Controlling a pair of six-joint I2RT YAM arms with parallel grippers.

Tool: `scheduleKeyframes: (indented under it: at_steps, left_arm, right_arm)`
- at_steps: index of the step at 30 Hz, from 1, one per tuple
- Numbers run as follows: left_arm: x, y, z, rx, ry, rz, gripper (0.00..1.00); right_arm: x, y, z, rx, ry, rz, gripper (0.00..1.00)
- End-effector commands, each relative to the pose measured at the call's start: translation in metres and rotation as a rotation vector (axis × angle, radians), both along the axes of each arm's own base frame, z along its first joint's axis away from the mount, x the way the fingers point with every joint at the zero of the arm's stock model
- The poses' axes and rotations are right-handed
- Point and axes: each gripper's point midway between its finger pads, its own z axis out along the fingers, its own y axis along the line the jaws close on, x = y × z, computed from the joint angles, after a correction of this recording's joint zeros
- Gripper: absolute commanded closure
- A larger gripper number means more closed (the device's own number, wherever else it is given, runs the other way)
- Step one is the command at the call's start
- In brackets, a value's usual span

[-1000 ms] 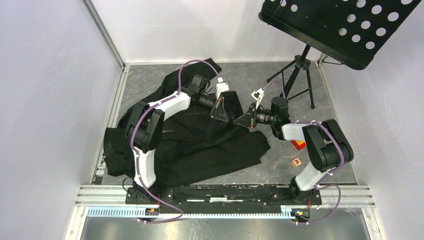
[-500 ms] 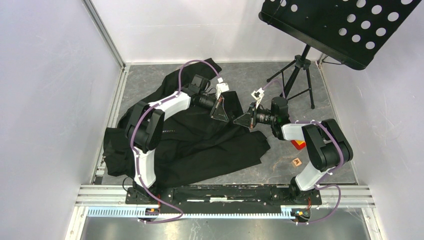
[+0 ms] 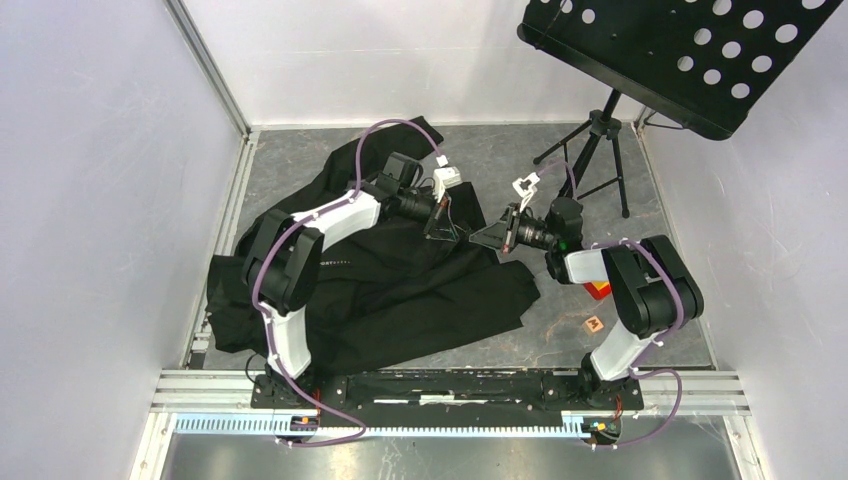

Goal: Zip up the jacket

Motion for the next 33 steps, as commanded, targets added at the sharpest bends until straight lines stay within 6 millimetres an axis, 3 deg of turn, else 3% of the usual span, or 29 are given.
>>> scheduleKeyframes:
  at_steps: [1, 6, 10, 16, 18, 23, 24, 25, 29, 33]
  left_arm:
    - [0.011, -0.001, 0.016, 0.0, -0.097, 0.057, 0.98]
    - [0.006, -0.002, 0.008, 0.046, -0.103, 0.042, 0.98]
    - [0.013, 0.003, 0.012, 0.071, -0.107, 0.101, 0.96]
    - [0.014, 0.01, 0.022, 0.075, -0.048, 0.223, 0.67]
    - [0.009, 0.01, 0.03, 0.05, -0.002, 0.265, 0.56]
    - [-0.006, 0.014, 0.051, -0.015, 0.114, 0.378, 0.41]
    - [-0.009, 0.015, 0.057, -0.03, 0.14, 0.404, 0.31]
    - [-0.012, 0.016, 0.062, -0.049, 0.189, 0.443, 0.28]
    - [-0.017, 0.021, 0.08, -0.123, 0.42, 0.677, 0.28]
    - [-0.022, 0.011, 0.103, -0.392, 0.668, 0.817, 0.42]
  right_arm:
    - [0.018, -0.007, 0.03, 0.117, -0.051, -0.082, 1.0]
    - [0.021, -0.011, 0.042, 0.145, -0.138, -0.107, 1.0]
    - [0.014, -0.013, 0.046, 0.129, -0.237, -0.094, 1.0]
    - [0.014, -0.014, 0.044, 0.056, -0.345, -0.109, 1.0]
    - [0.015, -0.013, 0.046, 0.044, -0.381, -0.11, 1.0]
    - [0.015, -0.012, 0.05, 0.029, -0.411, -0.108, 1.0]
    - [0.015, -0.012, 0.05, 0.024, -0.412, -0.108, 1.0]
    - [0.014, -0.012, 0.049, 0.02, -0.411, -0.109, 1.0]
    - [0.01, -0.012, 0.05, 0.027, -0.412, -0.114, 1.0]
    - [0.006, -0.011, 0.052, 0.053, -0.398, -0.111, 1.0]
